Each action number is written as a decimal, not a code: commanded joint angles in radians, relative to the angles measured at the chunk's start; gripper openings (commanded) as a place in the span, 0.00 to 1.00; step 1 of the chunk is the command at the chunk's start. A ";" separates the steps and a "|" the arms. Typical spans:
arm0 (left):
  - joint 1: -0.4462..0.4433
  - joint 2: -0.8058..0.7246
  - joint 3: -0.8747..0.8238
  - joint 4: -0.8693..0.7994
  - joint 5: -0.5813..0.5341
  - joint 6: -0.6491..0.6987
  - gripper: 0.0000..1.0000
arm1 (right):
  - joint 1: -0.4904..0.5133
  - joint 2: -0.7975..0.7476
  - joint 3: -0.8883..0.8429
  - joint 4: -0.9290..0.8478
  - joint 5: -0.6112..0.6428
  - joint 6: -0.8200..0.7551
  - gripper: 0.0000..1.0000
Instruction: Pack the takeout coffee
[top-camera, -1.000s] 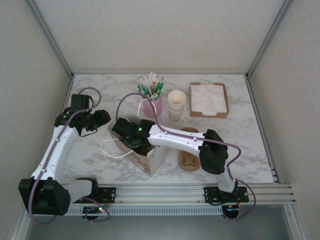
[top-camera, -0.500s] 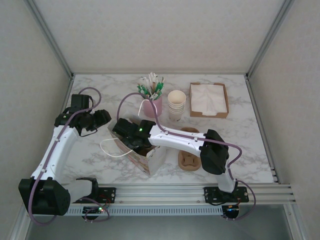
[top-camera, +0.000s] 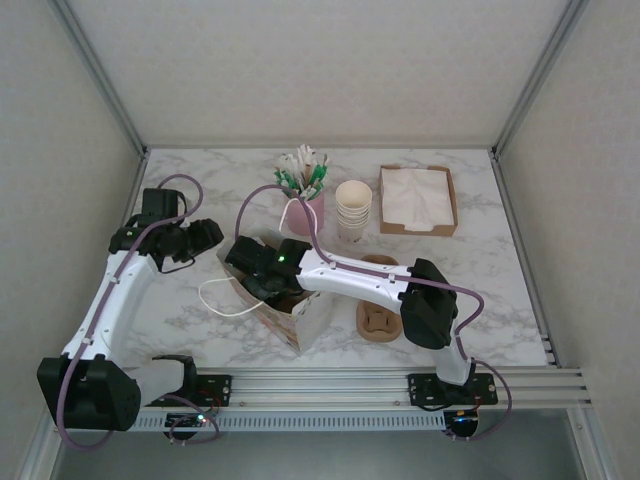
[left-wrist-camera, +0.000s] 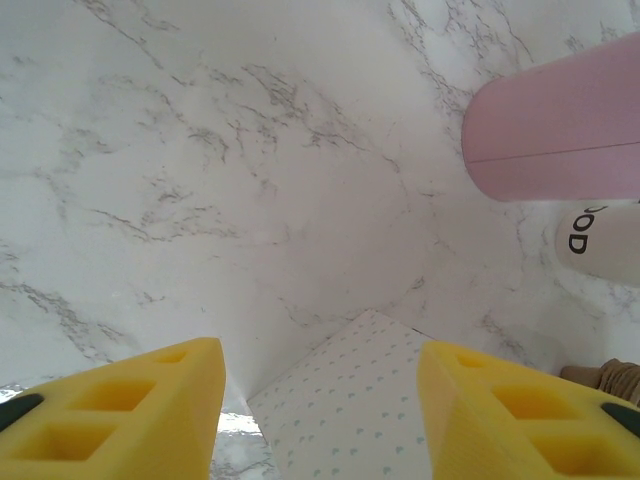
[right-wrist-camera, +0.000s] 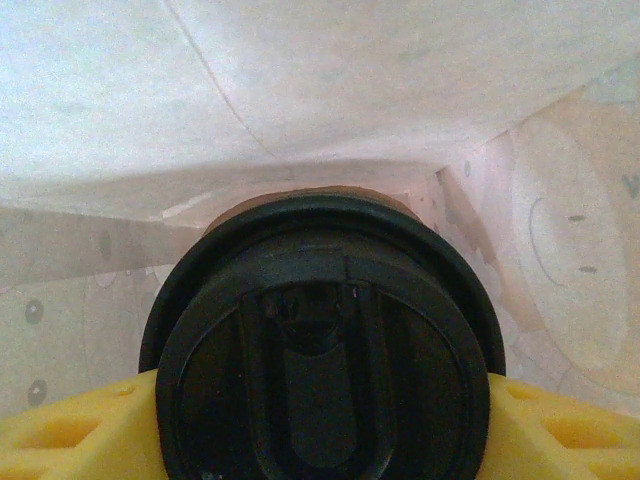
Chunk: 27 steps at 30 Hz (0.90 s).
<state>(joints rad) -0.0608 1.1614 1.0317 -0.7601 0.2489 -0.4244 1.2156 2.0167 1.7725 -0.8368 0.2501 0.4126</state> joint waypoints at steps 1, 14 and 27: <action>0.009 -0.005 -0.010 0.001 0.015 0.014 0.54 | 0.003 0.030 -0.019 -0.176 -0.027 0.014 0.73; 0.009 -0.004 -0.010 0.001 0.017 0.014 0.56 | 0.004 -0.033 0.019 -0.197 -0.025 0.025 0.84; 0.010 -0.003 -0.010 0.002 0.019 0.013 0.57 | 0.005 -0.110 0.054 -0.210 -0.032 0.036 0.90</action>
<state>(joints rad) -0.0608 1.1614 1.0317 -0.7597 0.2539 -0.4217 1.2156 1.9522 1.7920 -1.0100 0.2226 0.4351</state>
